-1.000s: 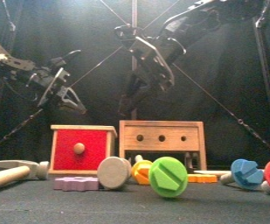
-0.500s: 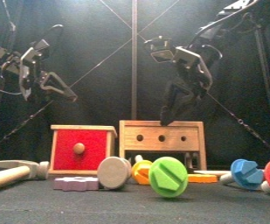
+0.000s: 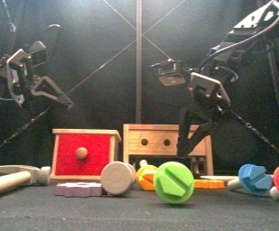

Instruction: Grab blue gear

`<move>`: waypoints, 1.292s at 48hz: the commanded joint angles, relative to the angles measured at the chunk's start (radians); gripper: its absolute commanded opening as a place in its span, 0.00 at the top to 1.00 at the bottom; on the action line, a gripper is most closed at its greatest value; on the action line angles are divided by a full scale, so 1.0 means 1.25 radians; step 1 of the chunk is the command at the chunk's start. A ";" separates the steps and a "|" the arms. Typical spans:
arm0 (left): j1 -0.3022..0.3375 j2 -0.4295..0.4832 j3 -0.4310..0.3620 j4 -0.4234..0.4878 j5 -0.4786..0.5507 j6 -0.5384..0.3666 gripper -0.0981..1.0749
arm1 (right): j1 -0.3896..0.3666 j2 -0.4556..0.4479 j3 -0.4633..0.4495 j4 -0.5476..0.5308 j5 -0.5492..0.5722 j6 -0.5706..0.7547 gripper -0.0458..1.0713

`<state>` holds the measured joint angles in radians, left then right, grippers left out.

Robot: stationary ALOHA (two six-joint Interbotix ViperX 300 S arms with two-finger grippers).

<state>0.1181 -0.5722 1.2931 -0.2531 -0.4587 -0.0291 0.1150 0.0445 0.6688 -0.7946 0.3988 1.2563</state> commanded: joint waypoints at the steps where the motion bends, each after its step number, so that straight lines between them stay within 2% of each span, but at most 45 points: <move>1: -0.015 0.000 -0.012 -0.012 -0.009 -0.001 0.68 | -0.006 0.005 -0.028 0.001 -0.005 -0.004 0.39; 16: -0.021 0.000 -0.011 -0.021 -0.009 0.000 0.68 | -0.016 0.042 -0.047 -0.004 -0.004 -0.009 0.18; 22: -0.021 0.000 -0.011 -0.021 -0.009 0.000 0.68 | -0.031 0.059 -0.058 -0.013 -0.004 -0.010 0.13; 31: -0.021 -0.001 -0.010 -0.021 -0.009 0.000 0.68 | -0.048 0.085 -0.070 -0.023 -0.004 -0.011 0.12; 47: -0.021 0.000 -0.010 -0.021 -0.009 0.000 0.68 | -0.043 0.124 -0.079 -0.012 -0.007 -0.012 0.12; 62: -0.020 0.000 -0.010 -0.021 -0.009 0.000 0.68 | -0.042 0.099 -0.090 -0.020 -0.015 -0.013 0.11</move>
<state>0.0936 -0.5722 1.2931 -0.2792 -0.4602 -0.0307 0.0614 0.2025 0.5691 -0.8161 0.3866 1.2425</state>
